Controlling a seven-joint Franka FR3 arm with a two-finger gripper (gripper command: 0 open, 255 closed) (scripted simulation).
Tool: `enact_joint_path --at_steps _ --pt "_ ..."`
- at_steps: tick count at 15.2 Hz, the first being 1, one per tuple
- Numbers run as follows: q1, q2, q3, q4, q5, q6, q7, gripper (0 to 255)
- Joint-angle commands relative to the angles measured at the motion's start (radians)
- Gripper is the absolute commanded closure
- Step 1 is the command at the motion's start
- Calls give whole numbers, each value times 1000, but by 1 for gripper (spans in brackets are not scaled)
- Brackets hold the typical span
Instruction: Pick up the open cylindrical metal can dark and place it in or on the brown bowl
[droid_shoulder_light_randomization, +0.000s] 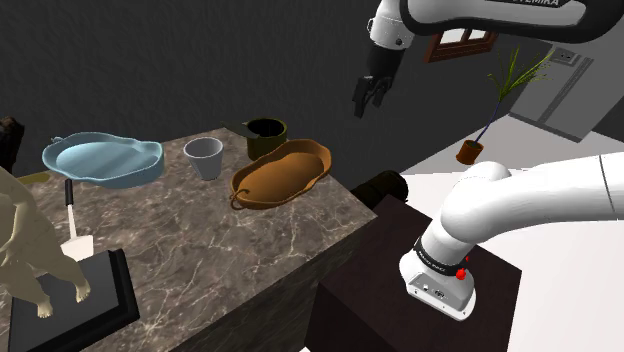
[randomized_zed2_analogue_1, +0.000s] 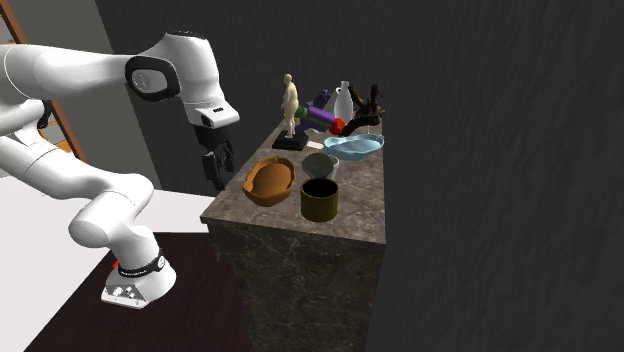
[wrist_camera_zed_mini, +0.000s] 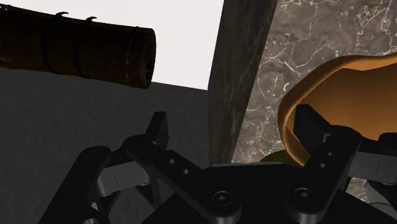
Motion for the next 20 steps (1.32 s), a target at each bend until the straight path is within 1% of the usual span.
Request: enact_joint_path --at_steps 1,6,11,15,20 --pt "0 0 0 0 0 0 0 0" --pt "-14 164 107 78 58 64 199 0" --pt "-37 352 201 196 80 114 394 0" --pt "-55 516 262 318 70 139 552 0" --pt "-63 736 317 505 24 144 749 0"
